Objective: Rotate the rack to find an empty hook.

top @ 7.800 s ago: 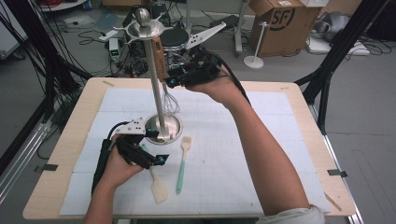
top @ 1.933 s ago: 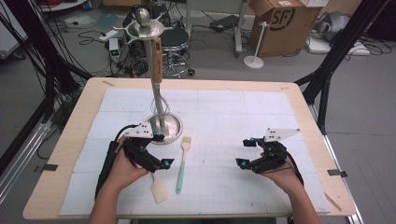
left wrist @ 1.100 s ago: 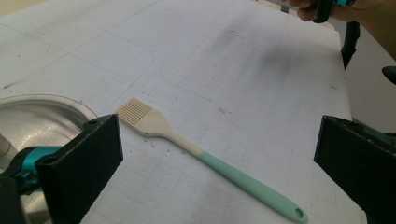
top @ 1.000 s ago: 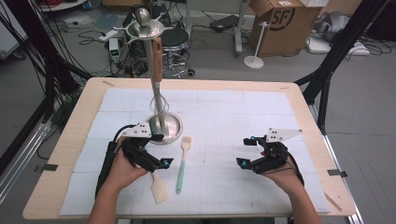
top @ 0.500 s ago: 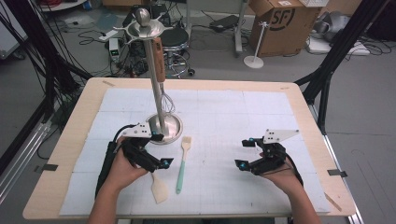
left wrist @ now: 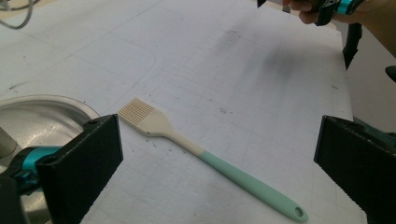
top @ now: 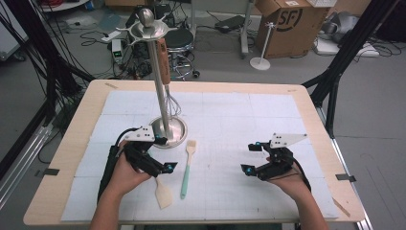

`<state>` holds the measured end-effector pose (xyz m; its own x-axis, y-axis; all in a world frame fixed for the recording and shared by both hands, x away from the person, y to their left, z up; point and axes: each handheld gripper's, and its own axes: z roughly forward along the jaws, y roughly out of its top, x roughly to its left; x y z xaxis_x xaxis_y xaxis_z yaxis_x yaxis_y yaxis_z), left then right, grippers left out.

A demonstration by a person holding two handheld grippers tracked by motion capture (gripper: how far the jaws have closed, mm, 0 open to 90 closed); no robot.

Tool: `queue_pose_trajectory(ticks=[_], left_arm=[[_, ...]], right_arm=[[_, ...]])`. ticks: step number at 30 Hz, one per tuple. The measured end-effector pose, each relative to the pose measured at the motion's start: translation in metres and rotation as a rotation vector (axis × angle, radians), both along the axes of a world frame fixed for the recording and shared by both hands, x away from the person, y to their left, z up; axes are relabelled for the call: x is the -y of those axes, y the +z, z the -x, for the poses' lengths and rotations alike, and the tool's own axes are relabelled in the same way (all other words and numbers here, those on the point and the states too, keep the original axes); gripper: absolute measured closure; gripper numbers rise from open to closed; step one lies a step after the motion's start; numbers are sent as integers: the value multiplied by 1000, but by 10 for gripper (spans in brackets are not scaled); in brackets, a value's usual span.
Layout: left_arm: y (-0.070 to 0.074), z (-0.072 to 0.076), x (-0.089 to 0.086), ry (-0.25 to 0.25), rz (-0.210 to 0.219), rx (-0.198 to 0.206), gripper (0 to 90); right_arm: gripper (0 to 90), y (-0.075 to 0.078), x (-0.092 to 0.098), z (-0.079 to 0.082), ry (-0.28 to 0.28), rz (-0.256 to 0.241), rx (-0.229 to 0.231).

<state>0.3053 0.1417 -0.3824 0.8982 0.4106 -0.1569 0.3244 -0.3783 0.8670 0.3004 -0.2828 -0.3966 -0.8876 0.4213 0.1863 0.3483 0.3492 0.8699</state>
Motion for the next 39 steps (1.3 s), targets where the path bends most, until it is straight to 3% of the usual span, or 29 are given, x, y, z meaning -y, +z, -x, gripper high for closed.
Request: queue_pose_trajectory(ticks=[18, 30, 34, 39], left_arm=[[-2, 0, 3, 6, -19, -8, 18], [-4, -1, 3, 13, -55, -12, 29], [-4, -1, 2, -28, -46, -20, 212], [-5, -1, 3, -22, -62, -20, 244]], right_arm=[[115, -1, -2, 1, 11, 9, -1], [115, -3, -3, 0, 14, 13, -4], [115, -3, -3, 0, 13, 14, -6], [115, -3, -3, 0, 15, 13, -4]])
